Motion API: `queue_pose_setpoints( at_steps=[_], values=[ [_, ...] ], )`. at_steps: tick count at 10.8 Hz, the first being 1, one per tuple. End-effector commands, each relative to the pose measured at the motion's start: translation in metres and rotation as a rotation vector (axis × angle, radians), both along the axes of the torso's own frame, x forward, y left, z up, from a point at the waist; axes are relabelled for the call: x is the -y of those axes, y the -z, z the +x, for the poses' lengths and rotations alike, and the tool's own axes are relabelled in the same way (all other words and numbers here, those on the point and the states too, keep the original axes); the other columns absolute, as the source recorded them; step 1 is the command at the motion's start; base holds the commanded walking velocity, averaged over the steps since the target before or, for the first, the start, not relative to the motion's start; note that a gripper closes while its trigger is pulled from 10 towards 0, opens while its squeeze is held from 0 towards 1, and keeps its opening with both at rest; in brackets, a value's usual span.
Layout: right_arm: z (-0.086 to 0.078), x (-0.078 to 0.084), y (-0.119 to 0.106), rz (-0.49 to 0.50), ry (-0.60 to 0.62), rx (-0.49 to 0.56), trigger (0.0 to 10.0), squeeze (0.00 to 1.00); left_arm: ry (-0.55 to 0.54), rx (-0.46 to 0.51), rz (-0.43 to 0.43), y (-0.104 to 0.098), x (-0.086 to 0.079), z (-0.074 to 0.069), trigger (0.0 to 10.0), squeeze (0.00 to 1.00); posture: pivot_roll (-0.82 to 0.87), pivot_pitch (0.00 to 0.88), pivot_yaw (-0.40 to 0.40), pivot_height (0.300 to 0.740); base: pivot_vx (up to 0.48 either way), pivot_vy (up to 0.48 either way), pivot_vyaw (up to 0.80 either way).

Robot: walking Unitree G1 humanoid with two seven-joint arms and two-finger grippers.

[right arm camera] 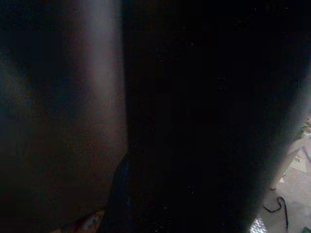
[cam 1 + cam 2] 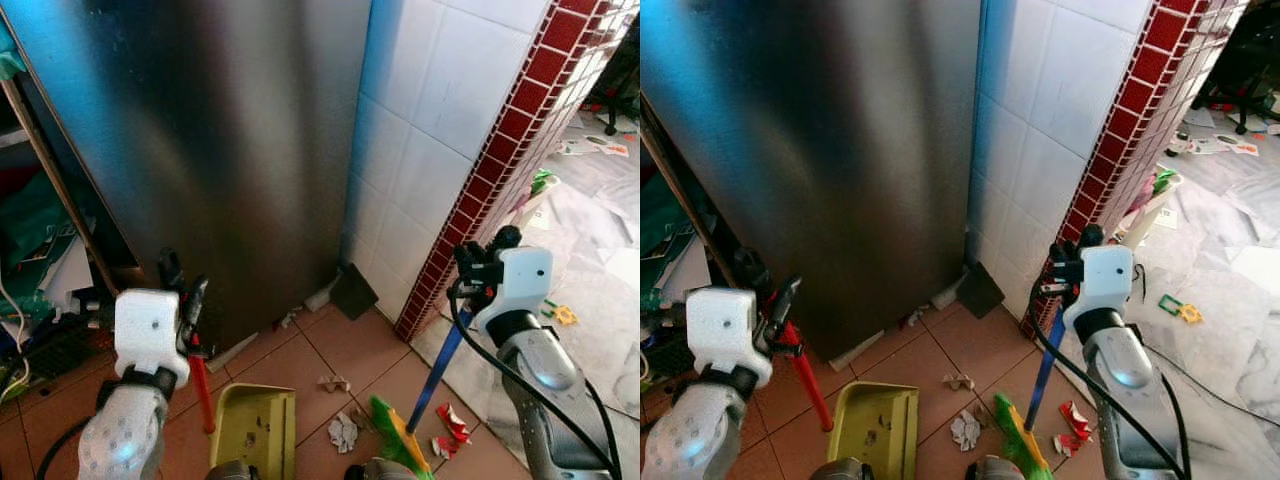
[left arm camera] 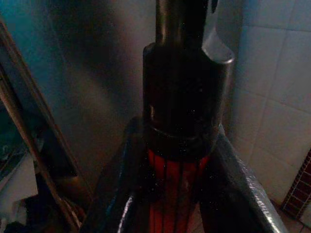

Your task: Sweep floor

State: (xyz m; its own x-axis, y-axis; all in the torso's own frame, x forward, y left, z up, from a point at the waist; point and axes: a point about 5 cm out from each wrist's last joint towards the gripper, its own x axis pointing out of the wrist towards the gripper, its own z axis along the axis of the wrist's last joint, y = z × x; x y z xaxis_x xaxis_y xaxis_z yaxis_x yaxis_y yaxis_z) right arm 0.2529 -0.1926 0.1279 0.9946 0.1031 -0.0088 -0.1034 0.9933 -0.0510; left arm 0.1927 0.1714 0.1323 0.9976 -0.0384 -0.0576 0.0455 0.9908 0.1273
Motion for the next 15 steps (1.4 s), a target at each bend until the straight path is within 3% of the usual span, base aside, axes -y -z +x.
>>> queue_pose_setpoints(
  at_steps=[1, 4, 7, 11, 13, 15],
  values=[
    [0.008, 0.002, -0.005, 0.006, 0.024, 0.027, 10.0, 0.00, -0.018, 0.023, 0.044, -0.004, -0.003, 0.007, 10.0, 0.00, -0.04, 0.010, -0.024, 0.740, 0.000, 0.000, 0.00],
    [0.033, -0.007, -0.023, 0.035, 0.044, 0.106, 10.0, 0.00, -0.081, 0.070, 0.083, -0.003, -0.007, 0.030, 10.0, 0.00, -0.04, 0.008, -0.034, 0.740, 0.000, 0.000, 0.00],
    [0.052, -0.021, -0.035, 0.047, 0.023, 0.151, 10.0, 0.00, -0.071, 0.088, 0.061, 0.002, 0.004, 0.055, 10.0, 0.00, -0.02, 0.025, -0.065, 0.740, 0.000, 0.000, 0.00],
    [0.062, -0.023, -0.036, -0.003, 0.018, 0.159, 10.0, 0.00, -0.069, 0.133, 0.023, 0.005, 0.016, 0.083, 10.0, 0.00, -0.03, 0.008, -0.111, 0.740, 0.000, 0.000, 0.00],
    [0.061, -0.018, -0.033, -0.034, 0.052, 0.148, 10.0, 0.00, -0.057, 0.127, 0.021, 0.007, 0.025, 0.087, 10.0, 0.00, -0.06, 0.009, -0.113, 0.740, 0.000, 0.000, 0.00],
    [0.061, -0.015, -0.029, -0.075, 0.090, 0.127, 10.0, 0.00, -0.023, 0.104, -0.005, 0.017, 0.044, 0.097, 10.0, 0.00, -0.10, 0.013, -0.094, 0.740, 0.000, 0.000, 0.00]
  ],
)
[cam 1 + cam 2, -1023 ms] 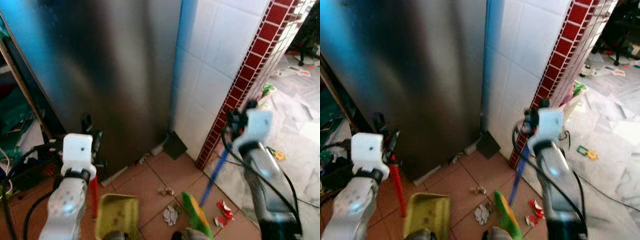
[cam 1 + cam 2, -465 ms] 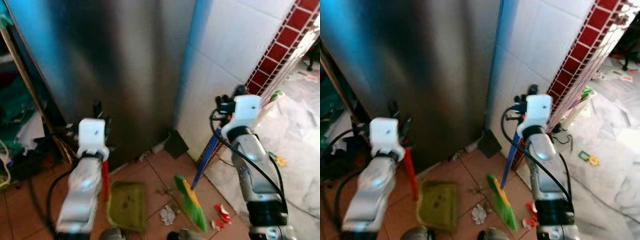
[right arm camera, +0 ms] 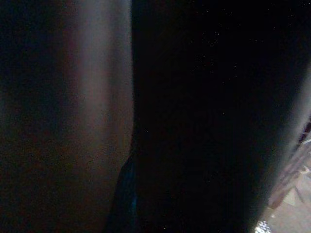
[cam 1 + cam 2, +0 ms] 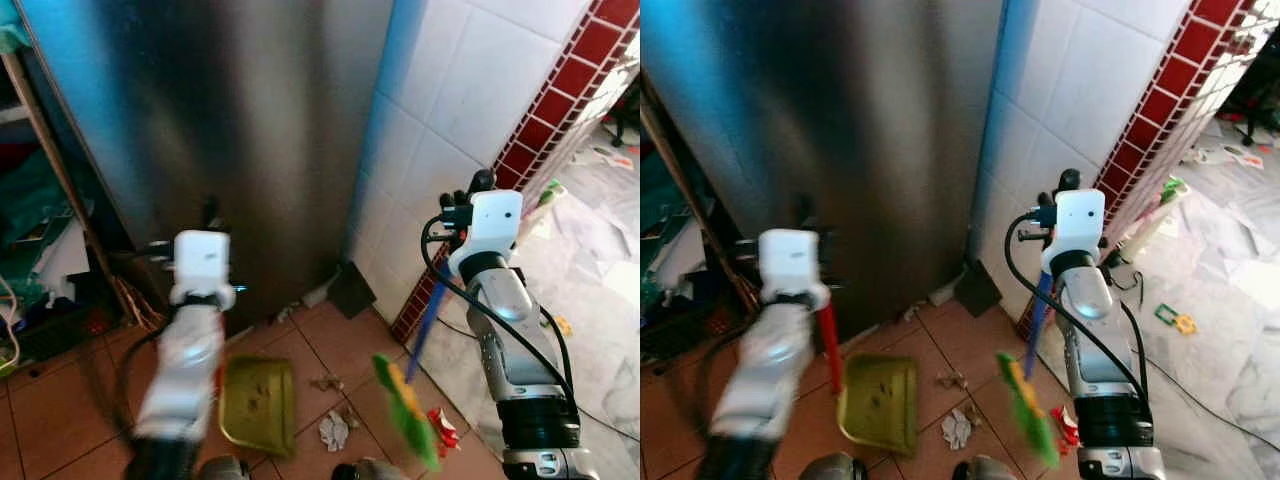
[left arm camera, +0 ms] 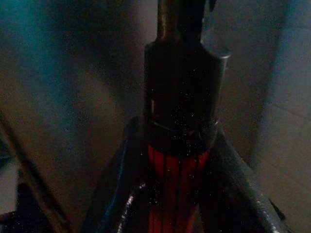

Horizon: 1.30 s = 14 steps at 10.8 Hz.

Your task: Sweep floor

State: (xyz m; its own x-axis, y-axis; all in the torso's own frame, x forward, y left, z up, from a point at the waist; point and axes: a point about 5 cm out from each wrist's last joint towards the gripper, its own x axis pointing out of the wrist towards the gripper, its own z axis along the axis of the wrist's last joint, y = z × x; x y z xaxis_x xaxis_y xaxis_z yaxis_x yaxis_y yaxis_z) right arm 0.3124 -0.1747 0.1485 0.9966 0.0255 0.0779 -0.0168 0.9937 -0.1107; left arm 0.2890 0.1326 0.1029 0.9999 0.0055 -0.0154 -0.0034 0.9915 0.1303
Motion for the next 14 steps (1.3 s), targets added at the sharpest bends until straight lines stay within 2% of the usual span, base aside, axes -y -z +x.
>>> queue_pose_setpoints(
  at_steps=[1, 3, 5, 7, 9, 11, 13, 14],
  values=[
    [0.001, 0.001, -0.005, 0.015, 0.030, 0.005, 10.0, 0.00, 0.060, 0.068, -0.022, -0.012, 0.019, 0.012, 10.0, 0.00, -0.11, 0.017, -0.088, 0.740, 0.000, 0.000, 0.00],
    [-0.003, -0.004, 0.000, 0.068, 0.029, -0.028, 10.0, 0.00, 0.078, 0.084, -0.037, -0.012, 0.030, 0.019, 10.0, 0.00, -0.13, 0.024, -0.090, 0.740, 0.000, 0.000, 0.00],
    [-0.007, -0.010, 0.008, 0.158, 0.036, -0.104, 10.0, 0.00, 0.104, 0.051, -0.034, 0.003, 0.045, 0.019, 10.0, 0.00, -0.14, 0.029, -0.094, 0.740, 0.000, 0.000, 0.00],
    [-0.004, -0.013, 0.007, 0.178, 0.039, -0.122, 10.0, 0.00, 0.107, 0.041, -0.053, 0.003, 0.044, 0.021, 10.0, 0.00, -0.15, 0.030, -0.096, 0.740, 0.000, 0.000, 0.00],
    [-0.004, -0.013, 0.006, 0.169, 0.034, -0.122, 10.0, 0.00, 0.104, 0.058, -0.017, -0.009, 0.041, 0.021, 10.0, 0.00, -0.14, 0.032, -0.098, 0.740, 0.000, 0.000, 0.00],
    [-0.003, -0.012, 0.006, 0.157, 0.035, -0.123, 10.0, 0.00, 0.105, 0.103, 0.006, -0.027, 0.031, 0.014, 10.0, 0.00, -0.12, 0.037, -0.099, 0.740, 0.000, 0.000, 0.00],
    [0.000, -0.011, -0.001, 0.144, 0.039, -0.071, 10.0, 0.00, 0.103, 0.104, 0.022, -0.035, 0.024, 0.009, 10.0, 0.00, -0.11, 0.033, -0.097, 0.740, 0.000, 0.000, 0.00],
    [0.001, -0.010, -0.004, 0.138, 0.042, -0.052, 10.0, 0.00, 0.105, 0.088, 0.029, -0.032, 0.023, 0.008, 10.0, 0.00, -0.11, 0.030, -0.095, 0.740, 0.000, 0.000, 0.00]
  ],
)
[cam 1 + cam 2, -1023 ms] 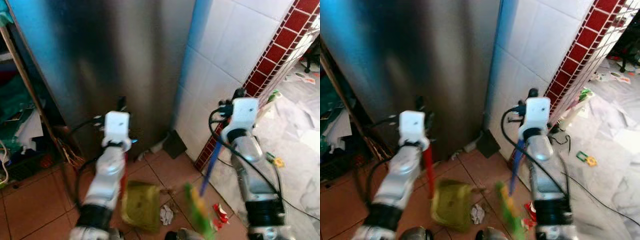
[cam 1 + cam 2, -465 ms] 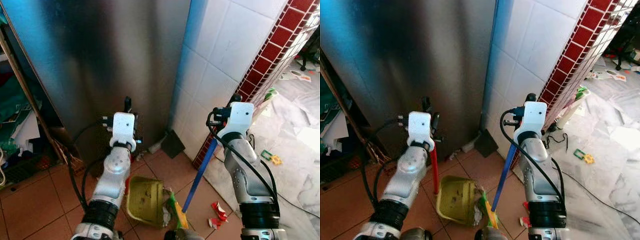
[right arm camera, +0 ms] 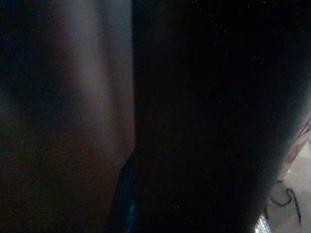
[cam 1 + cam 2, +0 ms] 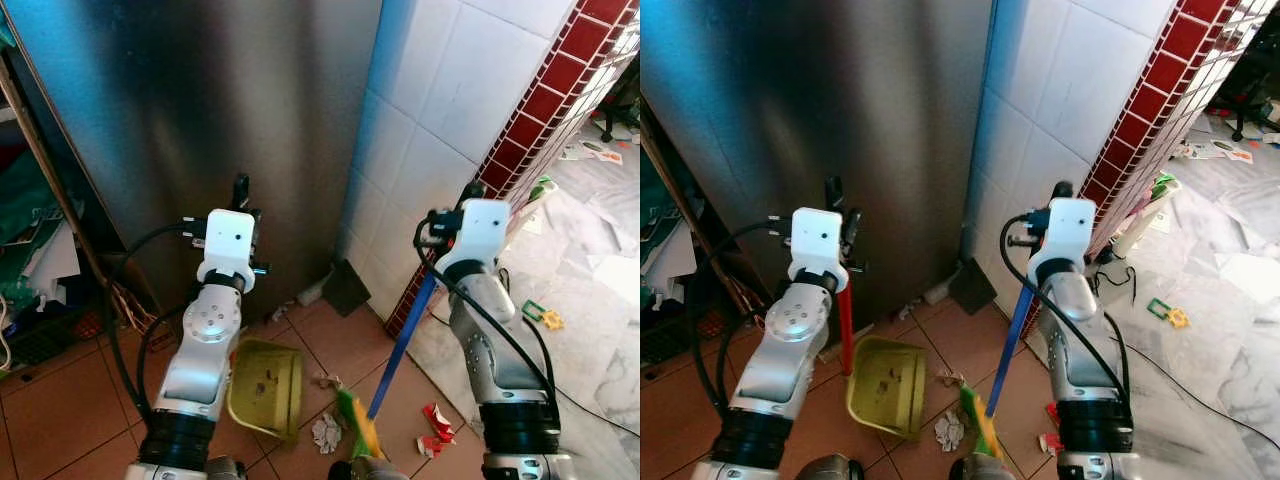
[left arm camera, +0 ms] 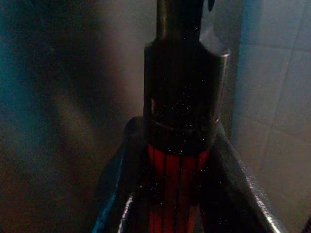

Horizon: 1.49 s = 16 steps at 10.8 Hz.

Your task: Sweep floor

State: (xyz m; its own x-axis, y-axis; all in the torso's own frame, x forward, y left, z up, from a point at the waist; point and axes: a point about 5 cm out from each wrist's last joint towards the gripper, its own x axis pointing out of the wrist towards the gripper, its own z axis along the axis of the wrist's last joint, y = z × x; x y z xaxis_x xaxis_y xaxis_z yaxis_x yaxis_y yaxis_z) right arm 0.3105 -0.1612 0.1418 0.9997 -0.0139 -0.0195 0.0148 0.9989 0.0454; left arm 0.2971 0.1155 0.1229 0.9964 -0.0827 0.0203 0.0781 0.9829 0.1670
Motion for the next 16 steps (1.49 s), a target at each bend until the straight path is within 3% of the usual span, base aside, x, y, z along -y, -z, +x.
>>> queue_pose_setpoints(
  at_steps=[1, 2, 4, 7, 10, 12, 14, 16],
  values=[
    [0.004, 0.005, -0.020, 0.000, 0.008, 0.100, 10.0, 0.00, 0.043, -0.046, 0.008, 0.008, 0.008, -0.001, 10.0, 0.00, -0.11, 0.030, -0.095, 0.740, 0.000, 0.000, 0.00],
    [0.004, 0.004, -0.025, 0.008, -0.013, 0.127, 10.0, 0.00, 0.060, -0.074, 0.006, 0.014, 0.012, -0.001, 10.0, 0.00, -0.11, 0.030, -0.095, 0.740, 0.000, 0.000, 0.00],
    [0.005, 0.018, -0.033, -0.039, 0.038, 0.145, 10.0, 0.00, 0.099, -0.168, 0.024, 0.040, 0.028, 0.004, 10.0, 0.00, -0.15, 0.025, -0.088, 0.740, 0.000, 0.000, 0.00],
    [0.001, 0.014, -0.023, -0.018, 0.045, 0.089, 10.0, 0.00, 0.128, -0.140, 0.017, 0.044, 0.044, 0.011, 10.0, 0.00, -0.16, 0.030, -0.087, 0.740, 0.000, 0.000, 0.00],
    [0.002, 0.001, -0.005, 0.169, 0.051, -0.043, 10.0, 0.00, 0.040, -0.086, 0.006, 0.044, 0.037, 0.017, 10.0, 0.00, -0.16, 0.027, -0.094, 0.740, 0.000, 0.000, 0.00],
    [0.005, -0.007, -0.007, 0.324, 0.061, -0.075, 10.0, 0.00, 0.021, -0.064, 0.003, 0.043, 0.036, 0.019, 10.0, 0.00, -0.16, 0.023, -0.093, 0.740, 0.000, 0.000, 0.00],
    [0.007, -0.009, -0.015, 0.420, 0.068, -0.089, 10.0, 0.00, 0.015, -0.059, -0.001, 0.045, 0.035, 0.021, 10.0, 0.00, -0.16, 0.019, -0.089, 0.740, 0.000, 0.000, 0.00],
    [0.011, -0.012, -0.027, 0.435, 0.031, -0.078, 10.0, 0.00, 0.014, -0.057, -0.001, 0.046, 0.036, 0.022, 10.0, 0.00, -0.16, 0.018, -0.091, 0.740, 0.000, 0.000, 0.00]
  ],
)
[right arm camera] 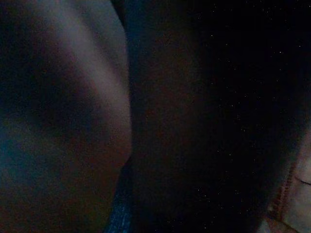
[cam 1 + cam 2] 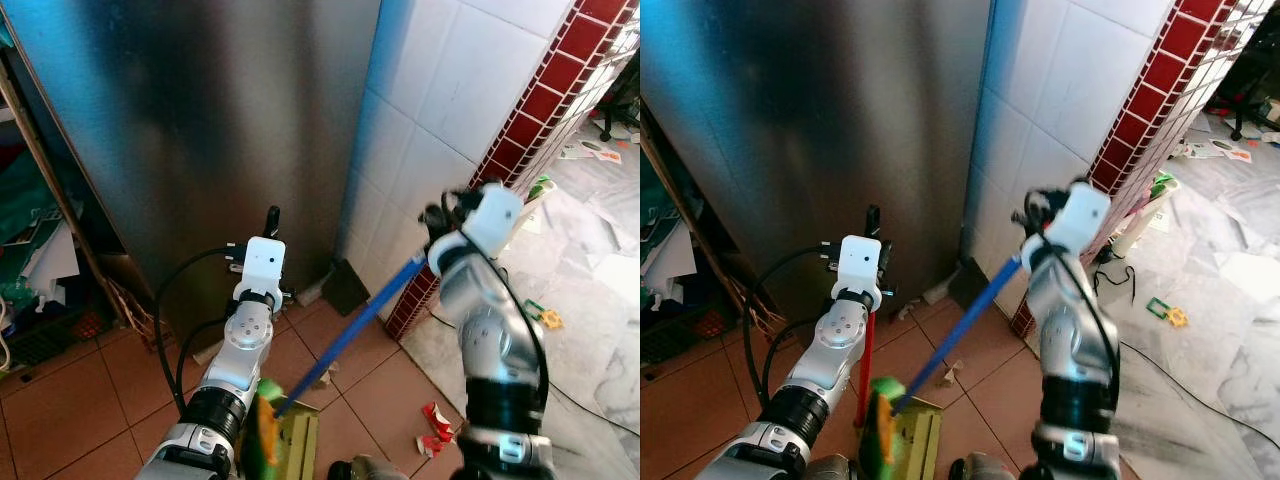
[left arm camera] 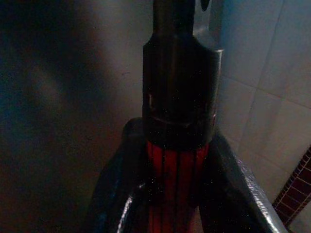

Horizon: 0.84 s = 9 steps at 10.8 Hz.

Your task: Sweep floor

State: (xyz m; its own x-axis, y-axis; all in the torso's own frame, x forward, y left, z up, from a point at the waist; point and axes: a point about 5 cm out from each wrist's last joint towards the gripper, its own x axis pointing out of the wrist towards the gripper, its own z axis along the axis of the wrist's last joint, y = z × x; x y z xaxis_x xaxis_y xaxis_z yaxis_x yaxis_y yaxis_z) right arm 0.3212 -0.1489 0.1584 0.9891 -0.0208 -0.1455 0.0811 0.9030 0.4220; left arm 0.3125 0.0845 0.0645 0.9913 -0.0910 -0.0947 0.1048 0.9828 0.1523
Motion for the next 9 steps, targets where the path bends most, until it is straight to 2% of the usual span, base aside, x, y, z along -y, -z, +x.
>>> queue_pose_setpoints(
  at_steps=[1, 2, 4, 7, 9],
  values=[
    [0.004, -0.006, -0.031, -0.041, -0.087, 0.136, 10.0, 0.00, 0.005, 0.059, 0.001, -0.012, 0.005, 0.007, 10.0, 0.00, -0.16, 0.018, -0.091, 0.740, 0.000, 0.000, 0.00],
    [0.007, -0.011, -0.050, -0.139, -0.161, 0.247, 10.0, 0.00, 0.004, 0.059, 0.000, -0.011, 0.005, 0.007, 10.0, 0.00, -0.16, 0.018, -0.091, 0.740, 0.000, 0.000, 0.00],
    [0.009, -0.009, -0.072, -0.243, -0.177, 0.377, 10.0, 0.00, 0.004, 0.064, 0.000, -0.011, 0.004, 0.007, 10.0, 0.00, -0.16, 0.017, -0.091, 0.740, 0.000, 0.000, 0.00],
    [0.009, 0.008, -0.076, -0.341, -0.125, 0.420, 10.0, 0.00, -0.009, 0.095, -0.017, -0.018, -0.003, 0.008, 10.0, 0.00, -0.15, 0.008, -0.084, 0.740, 0.000, 0.000, 0.00],
    [0.007, 0.015, -0.062, -0.400, -0.100, 0.402, 10.0, 0.00, -0.021, 0.143, -0.059, -0.031, -0.008, 0.008, 10.0, 0.00, -0.13, 0.001, -0.072, 0.740, 0.000, 0.000, 0.00]
  ],
)
